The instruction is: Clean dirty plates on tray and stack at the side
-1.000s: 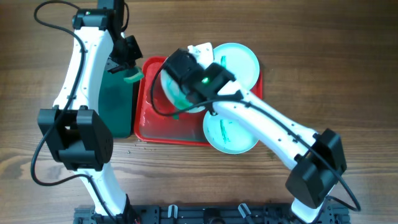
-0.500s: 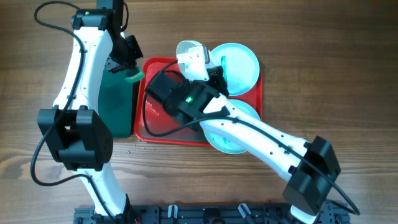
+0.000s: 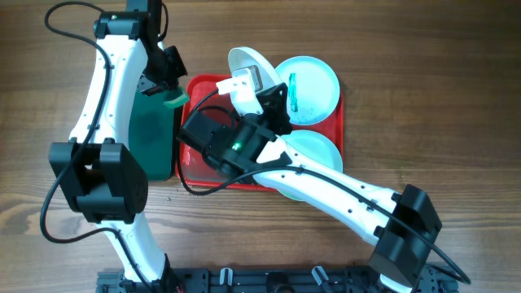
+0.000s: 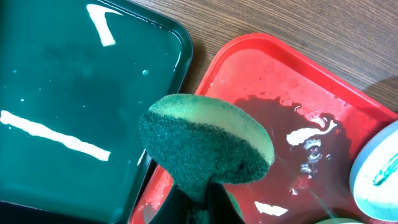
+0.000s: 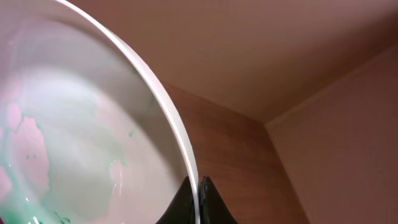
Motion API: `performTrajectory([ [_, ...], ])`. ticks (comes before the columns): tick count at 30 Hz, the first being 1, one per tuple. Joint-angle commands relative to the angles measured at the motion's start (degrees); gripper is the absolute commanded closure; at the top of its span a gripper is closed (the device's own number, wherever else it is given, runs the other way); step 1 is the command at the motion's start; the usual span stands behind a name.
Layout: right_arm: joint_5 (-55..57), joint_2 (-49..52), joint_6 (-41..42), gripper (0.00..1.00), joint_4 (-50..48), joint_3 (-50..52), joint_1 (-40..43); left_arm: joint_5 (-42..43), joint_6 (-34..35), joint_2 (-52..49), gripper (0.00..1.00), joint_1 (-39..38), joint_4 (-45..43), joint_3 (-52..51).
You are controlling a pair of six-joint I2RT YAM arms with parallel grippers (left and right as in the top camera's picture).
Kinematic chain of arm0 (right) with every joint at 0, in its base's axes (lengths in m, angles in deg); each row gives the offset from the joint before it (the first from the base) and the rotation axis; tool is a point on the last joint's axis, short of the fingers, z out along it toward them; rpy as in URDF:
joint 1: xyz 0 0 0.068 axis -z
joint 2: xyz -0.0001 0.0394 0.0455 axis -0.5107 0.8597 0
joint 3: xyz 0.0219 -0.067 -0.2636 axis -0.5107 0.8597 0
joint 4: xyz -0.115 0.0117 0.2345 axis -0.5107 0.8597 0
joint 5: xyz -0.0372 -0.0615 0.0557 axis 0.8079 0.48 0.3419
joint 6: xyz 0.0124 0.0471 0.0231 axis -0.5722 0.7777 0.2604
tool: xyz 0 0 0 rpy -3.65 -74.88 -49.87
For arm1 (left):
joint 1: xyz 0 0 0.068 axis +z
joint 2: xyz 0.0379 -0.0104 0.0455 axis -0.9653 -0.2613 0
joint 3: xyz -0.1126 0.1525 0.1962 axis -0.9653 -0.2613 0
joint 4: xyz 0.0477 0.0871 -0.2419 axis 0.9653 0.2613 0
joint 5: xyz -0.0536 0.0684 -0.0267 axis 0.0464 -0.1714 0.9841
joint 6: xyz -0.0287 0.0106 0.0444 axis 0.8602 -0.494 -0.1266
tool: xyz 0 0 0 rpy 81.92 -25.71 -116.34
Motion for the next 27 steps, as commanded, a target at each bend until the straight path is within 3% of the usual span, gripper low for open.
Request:
performTrajectory([
  [1, 2.73, -0.44, 1.18, 0.96, -0.02, 0.13, -0.20, 1.14, -0.50, 1.66, 0.96, 0.15, -0.22, 1.01],
  [3, 0.79, -0.44, 1.27, 0.96, -0.50, 0.15, -0.17, 1.14, -0.50, 1.66, 0.96, 0.15, -0.22, 1.01],
  [5, -7.91, -0.44, 1.25, 0.96, -1.44, 0.13, 0.59, 1.14, -0.50, 1.66, 0.96, 0.15, -0.22, 1.01],
  [10, -43.98, 0.09, 1.27, 0.96, -6.51, 0.15, 7.96, 1.14, -0.50, 1.66, 0.96, 0.15, -0.22, 1.01],
  [13, -58.95, 2.16, 2.27, 0.96, -9.14, 0.15, 12.37, 1.11, -0.50, 1.66, 0.96, 0.15, -0.22, 1.01],
  [20, -73.40, 13.90, 10.82, 0.96, -10.49, 0.24, 16.26, 1.11, -0.50, 1.66, 0.96, 0.15, -0.20, 1.01],
  [27, -84.94, 18.60, 8.31, 0.96, -11.28, 0.24, 20.94, 1.11, -0.50, 1.66, 0.96, 0.15, -0.20, 1.01],
])
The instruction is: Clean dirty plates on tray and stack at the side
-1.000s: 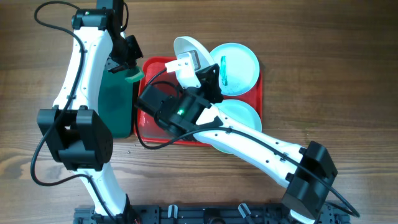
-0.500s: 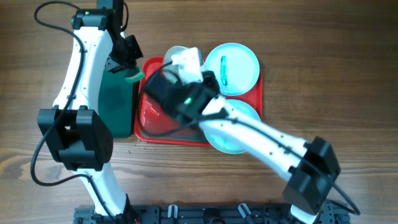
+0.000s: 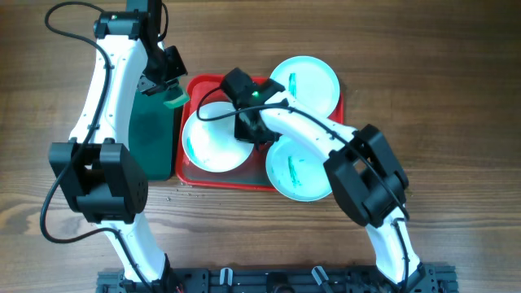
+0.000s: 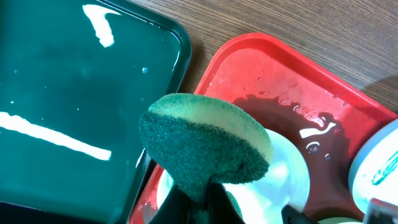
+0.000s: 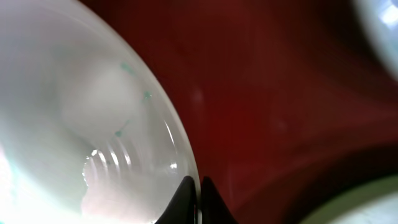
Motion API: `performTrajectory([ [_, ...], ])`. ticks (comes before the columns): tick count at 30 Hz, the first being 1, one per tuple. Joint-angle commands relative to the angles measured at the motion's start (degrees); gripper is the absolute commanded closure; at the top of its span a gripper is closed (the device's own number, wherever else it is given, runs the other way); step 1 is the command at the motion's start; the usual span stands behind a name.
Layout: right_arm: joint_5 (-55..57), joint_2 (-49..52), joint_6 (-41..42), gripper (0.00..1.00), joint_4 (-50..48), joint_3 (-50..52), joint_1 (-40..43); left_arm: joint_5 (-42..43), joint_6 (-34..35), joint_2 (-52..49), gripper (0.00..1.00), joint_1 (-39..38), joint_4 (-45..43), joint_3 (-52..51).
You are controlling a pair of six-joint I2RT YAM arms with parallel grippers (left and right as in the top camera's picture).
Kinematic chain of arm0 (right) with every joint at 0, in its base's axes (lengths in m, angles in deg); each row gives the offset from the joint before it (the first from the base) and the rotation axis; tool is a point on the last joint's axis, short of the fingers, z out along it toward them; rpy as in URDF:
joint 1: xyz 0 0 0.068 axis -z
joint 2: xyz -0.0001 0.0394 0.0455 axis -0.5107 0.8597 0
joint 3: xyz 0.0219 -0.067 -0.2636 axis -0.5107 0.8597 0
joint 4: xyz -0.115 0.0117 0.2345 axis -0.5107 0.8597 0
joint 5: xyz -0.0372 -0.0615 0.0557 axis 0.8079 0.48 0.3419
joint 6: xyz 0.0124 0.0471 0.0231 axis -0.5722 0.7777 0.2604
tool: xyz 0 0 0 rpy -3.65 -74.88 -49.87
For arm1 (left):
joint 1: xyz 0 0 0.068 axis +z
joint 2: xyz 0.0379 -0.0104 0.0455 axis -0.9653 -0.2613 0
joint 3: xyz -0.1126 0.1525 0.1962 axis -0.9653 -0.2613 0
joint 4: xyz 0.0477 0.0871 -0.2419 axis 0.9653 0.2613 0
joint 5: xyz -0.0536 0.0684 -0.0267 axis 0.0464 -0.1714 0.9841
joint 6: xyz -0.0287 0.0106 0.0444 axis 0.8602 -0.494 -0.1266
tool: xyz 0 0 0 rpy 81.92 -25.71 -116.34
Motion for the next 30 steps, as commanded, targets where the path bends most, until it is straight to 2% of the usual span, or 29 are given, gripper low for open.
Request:
performTrajectory([
  [1, -7.93, 0.59, -3.67, 0.92, -0.20, 0.20, 3.69, 0.92, -0.50, 1.66, 0.96, 0.15, -0.20, 1.01],
  [3, -10.97, 0.59, -10.12, 0.82, -0.33, -0.44, 5.11, 0.92, -0.50, 1.66, 0.96, 0.15, -0.20, 1.01],
  [4, -13.14, 0.59, -14.75, 0.69, -0.81, -0.81, 6.01, 0.92, -0.52, 1.66, 0.96, 0.15, -0.20, 1.01],
  [7, -18.27, 0.59, -26.32, 0.45, -3.26, -1.55, 8.35, 0.92, -0.52, 1.66, 0.96, 0.15, -0.22, 1.01],
  [9, -18.49, 0.61, -30.77, 0.41, -5.35, -1.55, 9.68, 0.92, -0.52, 1.66, 0.96, 0.15, -0.22, 1.01],
  [13, -18.10, 0.74, -35.74, 0.41, -8.98, -1.55, 10.32, 0.94, -0.50, 1.66, 0.96, 0.15, -0.20, 1.01],
  [16, -16.20, 0.83, -36.28, 0.50, -10.95, -1.55, 9.68, 0.92, -0.50, 1.66, 0.96, 0.15, -0.20, 1.01],
  [19, -15.13, 1.38, -36.65, 0.53, -12.31, -1.81, 8.85, 0.94, -0.50, 1.66, 0.96, 0.15, -0.20, 1.01],
  [26, -13.68, 6.10, -35.28, 0.60, -9.60, -6.88, 8.07, 0.94, -0.50, 1.66, 0.96, 0.15, -0.22, 1.01],
  [28, -13.22, 7.08, -35.12, 0.65, -8.31, -8.39, 8.07, 0.92, -0.50, 1.66, 0.96, 0.15, -0.22, 1.01],
  [30, -10.88, 7.26, -31.52, 0.72, -8.00, -8.48, 8.07, 0.92, -0.50, 1.66, 0.96, 0.15, -0.31, 1.01],
])
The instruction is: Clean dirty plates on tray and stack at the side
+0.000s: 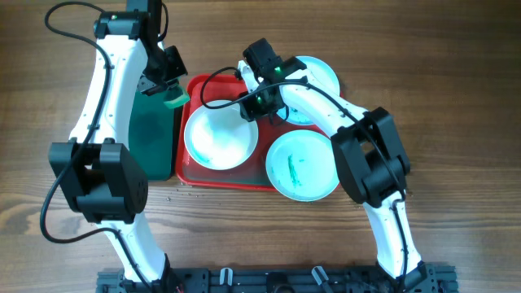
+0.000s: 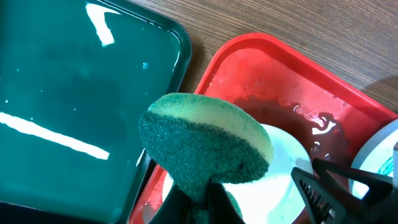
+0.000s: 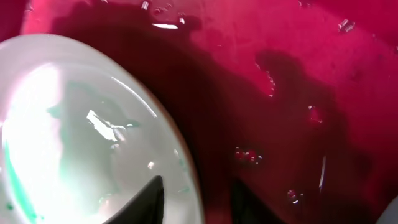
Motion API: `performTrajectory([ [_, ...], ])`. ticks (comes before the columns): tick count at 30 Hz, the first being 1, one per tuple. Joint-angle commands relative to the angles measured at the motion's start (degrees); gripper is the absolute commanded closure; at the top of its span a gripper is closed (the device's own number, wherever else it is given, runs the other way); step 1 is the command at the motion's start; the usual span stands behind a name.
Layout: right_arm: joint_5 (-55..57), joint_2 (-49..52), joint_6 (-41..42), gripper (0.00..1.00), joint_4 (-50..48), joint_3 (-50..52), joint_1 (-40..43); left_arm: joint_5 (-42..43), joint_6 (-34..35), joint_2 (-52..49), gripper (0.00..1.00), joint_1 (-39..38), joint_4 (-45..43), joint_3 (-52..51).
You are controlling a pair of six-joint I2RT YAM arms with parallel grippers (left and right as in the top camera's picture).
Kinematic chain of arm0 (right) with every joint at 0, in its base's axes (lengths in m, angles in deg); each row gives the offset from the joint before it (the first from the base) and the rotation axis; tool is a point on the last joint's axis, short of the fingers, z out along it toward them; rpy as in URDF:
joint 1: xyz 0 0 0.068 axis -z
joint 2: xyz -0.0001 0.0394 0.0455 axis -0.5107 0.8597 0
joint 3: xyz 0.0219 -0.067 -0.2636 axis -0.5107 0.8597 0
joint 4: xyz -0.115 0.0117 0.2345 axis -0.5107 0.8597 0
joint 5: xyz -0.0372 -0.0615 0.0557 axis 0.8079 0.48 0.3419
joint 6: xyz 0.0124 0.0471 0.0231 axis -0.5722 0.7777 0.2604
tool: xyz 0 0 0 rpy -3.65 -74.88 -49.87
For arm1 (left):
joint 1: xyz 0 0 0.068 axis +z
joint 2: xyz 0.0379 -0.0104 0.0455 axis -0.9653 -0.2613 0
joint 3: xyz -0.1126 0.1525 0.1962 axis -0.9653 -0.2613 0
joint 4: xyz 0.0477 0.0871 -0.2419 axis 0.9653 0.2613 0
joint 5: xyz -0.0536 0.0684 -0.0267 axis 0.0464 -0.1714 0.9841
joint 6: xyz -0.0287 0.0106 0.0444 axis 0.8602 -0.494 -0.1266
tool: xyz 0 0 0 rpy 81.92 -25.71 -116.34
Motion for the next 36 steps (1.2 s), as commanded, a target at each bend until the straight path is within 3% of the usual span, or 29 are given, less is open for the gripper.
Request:
performTrajectory([
  [1, 3.72, 1.36, 4.11, 0.75, 0.52, -1.99, -0.04, 0.92, -0.50, 1.66, 0.96, 0.15, -0.44, 1.01],
  [4, 4.74, 1.36, 5.92, 0.94, 1.07, -1.99, -0.04, 0.92, -0.50, 1.66, 0.96, 0.13, -0.68, 1.01],
  [5, 4.76, 1.33, 7.45, 0.96, 1.62, -1.99, -0.04, 0.92, -0.50, 1.66, 0.96, 0.11, -0.66, 1.01],
  [9, 5.29, 1.31, 18.05, 0.96, 6.19, -1.97, -0.04, 0.94, -0.50, 1.66, 0.96, -0.15, -0.61, 1.01],
  [11, 10.14, 1.31, 28.52, 0.96, 10.67, -1.97, 0.04, 0.94, -0.48, 1.66, 0.96, -0.68, -0.61, 0.98],
  [13, 11.91, 1.20, 31.19, 0.96, 12.90, -1.99, 0.07, 0.94, -0.46, 1.57, 0.96, -1.77, -0.68, 0.59],
  [17, 11.21, 1.20, 30.97, 0.96, 14.62, -1.95, 0.07, 0.90, -0.48, 1.57, 0.96, -4.83, -3.61, -4.55],
  [25, 11.15, 1.20, 30.03, 0.96, 13.77, -1.95, 0.07, 0.92, -0.90, 1.57, 0.96, -8.76, -21.55, -21.59],
  [31, 10.71, 1.20, 29.31, 0.96, 13.35, -1.95, 0.07, 0.92, -10.78, 1.57, 0.96, -11.26, -32.96, -30.45],
  [36, 10.71, 1.20, 29.29, 0.96, 13.11, -1.95, 0.07, 0.59, -19.93, 1.57, 0.96, -11.47, -30.21, -32.02],
])
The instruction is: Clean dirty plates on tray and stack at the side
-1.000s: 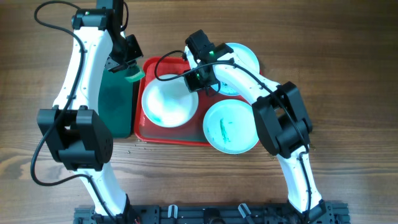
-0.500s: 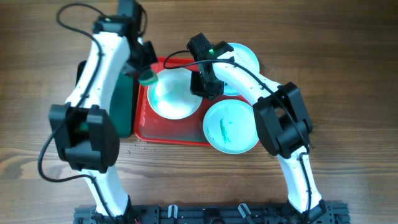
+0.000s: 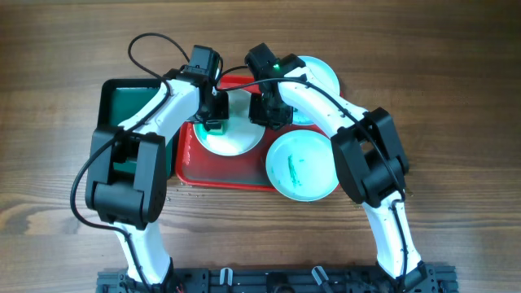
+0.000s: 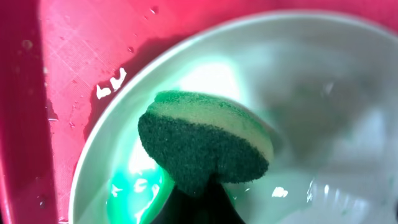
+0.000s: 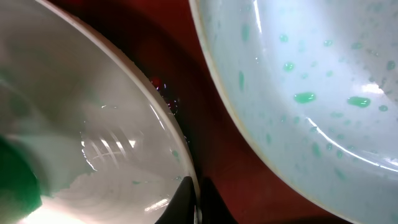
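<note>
A white plate (image 3: 236, 130) smeared with green lies on the left half of the red tray (image 3: 195, 167). My left gripper (image 4: 199, 194) is shut on a green-and-yellow sponge (image 4: 205, 140), which presses on the plate's wet inside (image 4: 323, 124) near its left rim. My right gripper (image 5: 198, 196) is shut on that plate's right rim (image 5: 168, 118). Two more dirty plates show: one (image 3: 313, 81) at the tray's back right, also seen green-spotted (image 5: 298, 81) in the right wrist view, and one (image 3: 303, 165) at the front right, overhanging the tray.
A dark green tray (image 3: 130, 102) lies on the wooden table left of the red tray. Both arms cross over the red tray's back half. Water pools on the red tray floor (image 4: 37, 93).
My left gripper with the sponge was over the edge between the green and red trays; now the sponge sits in the plate. My right gripper, then open at the rim, is shut on it.
My right gripper first held the white plate tilted up above the red tray. Then the plate lay flat on the tray's left half, still gripped. Then the gripper stood open at the rim. Now it grips the rim again and the sponge rests in the plate.
</note>
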Motion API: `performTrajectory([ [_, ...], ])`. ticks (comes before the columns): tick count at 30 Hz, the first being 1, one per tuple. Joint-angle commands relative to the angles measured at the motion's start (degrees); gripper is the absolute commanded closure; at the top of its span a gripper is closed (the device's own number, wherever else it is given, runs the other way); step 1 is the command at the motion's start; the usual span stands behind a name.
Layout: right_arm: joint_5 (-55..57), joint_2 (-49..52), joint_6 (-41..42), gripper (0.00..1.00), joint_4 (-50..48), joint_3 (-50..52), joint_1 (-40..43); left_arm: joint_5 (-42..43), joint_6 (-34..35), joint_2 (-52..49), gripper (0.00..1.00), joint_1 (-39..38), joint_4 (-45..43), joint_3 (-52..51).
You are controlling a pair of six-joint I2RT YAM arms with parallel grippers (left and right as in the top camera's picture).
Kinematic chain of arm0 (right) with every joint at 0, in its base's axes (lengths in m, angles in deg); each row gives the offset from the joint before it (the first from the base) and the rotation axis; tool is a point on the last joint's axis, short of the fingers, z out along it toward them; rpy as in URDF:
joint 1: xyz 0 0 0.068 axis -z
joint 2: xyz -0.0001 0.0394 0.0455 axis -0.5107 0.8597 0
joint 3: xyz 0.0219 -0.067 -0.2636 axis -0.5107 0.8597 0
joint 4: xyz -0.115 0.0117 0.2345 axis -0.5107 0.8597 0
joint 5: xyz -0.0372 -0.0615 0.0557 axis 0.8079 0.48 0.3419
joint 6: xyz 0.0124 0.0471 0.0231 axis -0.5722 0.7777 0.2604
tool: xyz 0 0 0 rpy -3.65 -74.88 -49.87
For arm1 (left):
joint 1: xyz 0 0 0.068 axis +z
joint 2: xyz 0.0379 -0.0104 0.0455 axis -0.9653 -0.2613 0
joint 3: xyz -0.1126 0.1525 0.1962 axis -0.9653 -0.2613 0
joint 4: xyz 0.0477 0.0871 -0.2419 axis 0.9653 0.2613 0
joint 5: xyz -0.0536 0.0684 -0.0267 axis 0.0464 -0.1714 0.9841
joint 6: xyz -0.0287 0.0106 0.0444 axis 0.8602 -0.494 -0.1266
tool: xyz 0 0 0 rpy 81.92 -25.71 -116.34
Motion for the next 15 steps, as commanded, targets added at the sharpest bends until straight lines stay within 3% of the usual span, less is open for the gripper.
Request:
performTrajectory([
  [1, 3.50, 0.96, 0.17, 0.96, -0.46, 0.07, 0.20, 0.44, -9.70, 0.94, 0.96, -0.04, 3.87, -1.49],
  [4, 3.50, 0.96, 0.20, 0.96, -0.48, 0.07, 0.20, 1.73, -15.34, 0.94, 0.96, -0.04, 8.24, -1.49],
  [8, 3.48, 0.96, 0.20, 0.96, -0.83, 0.07, 0.20, 11.15, -23.28, 0.94, 0.96, -0.11, 11.21, -1.49],
  [11, 3.48, 0.96, 0.20, 0.96, -0.83, 0.07, 0.20, 13.77, -22.58, 0.94, 0.96, -0.11, 8.66, -1.49],
  [15, 3.48, 0.96, 0.20, 0.96, -0.83, 0.07, 0.20, 9.70, -14.25, 0.94, 0.96, -0.09, 0.26, -1.49],
])
